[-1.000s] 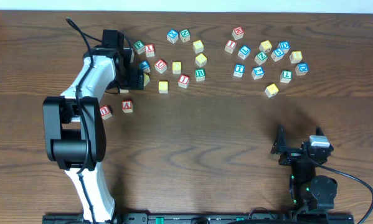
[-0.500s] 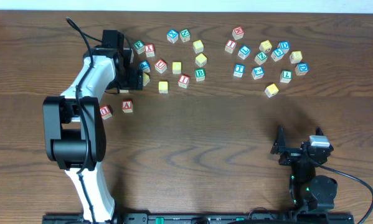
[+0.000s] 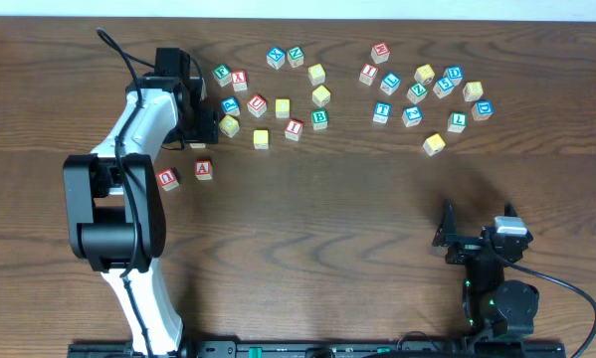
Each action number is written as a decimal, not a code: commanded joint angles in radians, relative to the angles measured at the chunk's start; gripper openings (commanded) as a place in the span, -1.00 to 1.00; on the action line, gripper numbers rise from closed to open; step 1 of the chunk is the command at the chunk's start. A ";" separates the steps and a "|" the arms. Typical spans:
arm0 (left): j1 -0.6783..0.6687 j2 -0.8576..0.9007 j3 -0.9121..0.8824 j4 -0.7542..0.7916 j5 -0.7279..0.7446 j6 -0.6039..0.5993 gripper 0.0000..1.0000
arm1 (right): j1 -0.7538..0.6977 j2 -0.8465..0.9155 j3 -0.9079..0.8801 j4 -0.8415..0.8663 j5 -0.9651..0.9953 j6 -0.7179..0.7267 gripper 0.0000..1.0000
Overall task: Spell out ROBOT
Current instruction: 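Lower the left gripper around the green R block, then close the left gripper on the green R block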
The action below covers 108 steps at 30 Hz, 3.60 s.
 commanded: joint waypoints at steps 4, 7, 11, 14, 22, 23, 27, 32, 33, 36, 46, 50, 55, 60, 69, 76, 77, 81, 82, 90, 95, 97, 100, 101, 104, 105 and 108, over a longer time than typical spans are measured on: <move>0.003 0.009 0.018 -0.003 -0.008 0.010 0.28 | 0.000 -0.006 -0.002 -0.004 0.008 0.010 0.98; 0.003 0.009 0.017 -0.003 -0.008 0.010 0.28 | 0.000 -0.006 -0.002 -0.004 0.008 0.010 0.98; 0.003 0.010 0.014 -0.004 -0.008 0.010 0.28 | 0.000 -0.006 -0.001 -0.004 0.008 0.010 0.98; 0.003 0.010 0.013 -0.004 -0.008 0.010 0.28 | 0.000 -0.006 -0.002 -0.004 0.008 0.010 0.99; 0.003 0.010 0.000 -0.003 -0.008 0.010 0.28 | 0.000 -0.006 -0.002 -0.004 0.008 0.010 0.98; 0.003 0.010 0.000 -0.003 -0.008 0.010 0.28 | 0.000 -0.006 -0.002 -0.004 0.008 0.010 0.98; 0.003 0.010 -0.001 -0.001 -0.008 0.010 0.27 | 0.000 -0.006 -0.002 -0.004 0.008 0.010 0.98; 0.003 0.011 -0.018 0.007 -0.008 0.010 0.21 | 0.000 -0.006 -0.002 -0.004 0.008 0.010 0.99; 0.003 0.011 -0.020 0.006 -0.008 0.010 0.21 | 0.000 -0.006 -0.002 -0.004 0.008 0.010 0.98; 0.003 0.011 -0.025 0.008 -0.008 0.010 0.21 | 0.000 -0.006 -0.002 -0.004 0.008 0.010 0.98; 0.003 0.011 -0.026 0.008 -0.008 0.010 0.21 | 0.000 -0.006 -0.002 -0.004 0.008 0.010 0.98; 0.003 0.011 -0.026 0.012 -0.008 0.010 0.14 | 0.000 -0.006 -0.002 -0.004 0.008 0.010 0.98; 0.003 0.011 -0.026 0.013 -0.008 0.010 0.01 | 0.000 -0.006 -0.002 -0.004 0.008 0.010 0.99; 0.003 0.011 -0.026 0.013 -0.008 0.010 -0.02 | 0.000 -0.006 -0.002 -0.004 0.008 0.010 0.98; 0.003 0.011 -0.031 0.011 -0.008 0.010 -0.02 | 0.000 -0.006 -0.001 -0.004 0.008 0.010 0.99; 0.003 0.011 -0.034 0.012 -0.008 0.010 -0.02 | 0.000 -0.006 -0.001 -0.004 0.008 0.010 0.98; 0.003 0.011 -0.034 0.012 -0.008 0.010 -0.03 | 0.000 -0.006 -0.002 -0.004 0.008 0.010 0.99; 0.003 0.011 -0.034 0.012 -0.008 0.010 -0.04 | 0.000 -0.006 -0.002 -0.004 0.008 0.010 0.99; 0.003 0.011 -0.034 0.012 -0.008 0.010 -0.08 | 0.000 -0.006 -0.001 -0.004 0.008 0.010 0.98; 0.003 0.011 -0.035 0.012 -0.008 0.010 -0.10 | 0.000 -0.006 -0.002 -0.004 0.008 0.010 0.99; 0.003 0.011 -0.035 0.012 -0.008 0.010 -0.10 | 0.000 -0.006 -0.002 -0.004 0.008 0.010 0.98; 0.003 0.011 -0.035 0.012 -0.008 0.010 -0.14 | 0.000 -0.006 -0.002 -0.004 0.008 0.010 0.98; 0.003 0.011 -0.035 0.011 -0.008 0.010 -0.15 | 0.000 -0.006 -0.002 -0.004 0.008 0.010 0.99; 0.003 0.011 -0.035 0.011 -0.008 0.010 -0.16 | 0.000 -0.006 -0.002 -0.004 0.008 0.010 0.99; 0.003 0.011 -0.035 0.008 -0.008 0.010 -0.22 | 0.000 -0.006 -0.002 -0.004 0.008 0.010 0.98; 0.003 0.011 -0.035 0.008 -0.008 0.010 -0.25 | 0.000 -0.006 -0.002 -0.004 0.008 0.010 0.99; 0.003 0.011 -0.035 0.007 -0.008 0.010 -0.26 | 0.000 -0.006 -0.002 -0.004 0.008 0.010 0.99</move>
